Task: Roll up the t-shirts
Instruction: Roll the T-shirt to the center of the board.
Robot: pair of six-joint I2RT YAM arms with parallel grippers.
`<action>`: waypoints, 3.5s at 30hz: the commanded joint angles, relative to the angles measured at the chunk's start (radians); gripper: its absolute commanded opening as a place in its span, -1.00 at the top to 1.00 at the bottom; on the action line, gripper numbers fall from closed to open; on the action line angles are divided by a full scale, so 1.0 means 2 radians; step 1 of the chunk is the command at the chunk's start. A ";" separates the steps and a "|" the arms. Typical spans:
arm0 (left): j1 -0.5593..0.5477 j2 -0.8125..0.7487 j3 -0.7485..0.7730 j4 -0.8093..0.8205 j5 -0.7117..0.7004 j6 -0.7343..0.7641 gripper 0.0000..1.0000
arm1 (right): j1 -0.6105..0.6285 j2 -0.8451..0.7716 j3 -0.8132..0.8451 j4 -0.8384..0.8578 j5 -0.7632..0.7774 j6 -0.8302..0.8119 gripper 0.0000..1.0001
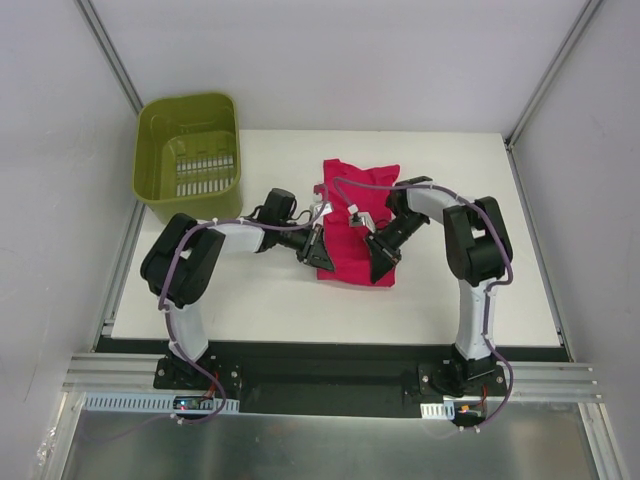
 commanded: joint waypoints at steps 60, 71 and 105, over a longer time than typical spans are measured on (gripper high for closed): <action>-0.150 -0.107 -0.062 -0.030 -0.305 0.625 -0.09 | -0.034 0.216 0.198 -0.154 0.006 0.131 0.88; -0.146 -0.023 0.029 -0.160 -0.355 0.634 0.87 | -0.051 0.204 0.197 -0.162 -0.019 0.101 0.17; -0.031 0.113 0.295 -0.392 -0.017 0.356 1.00 | 0.043 -0.399 -0.343 0.524 0.196 0.016 -0.34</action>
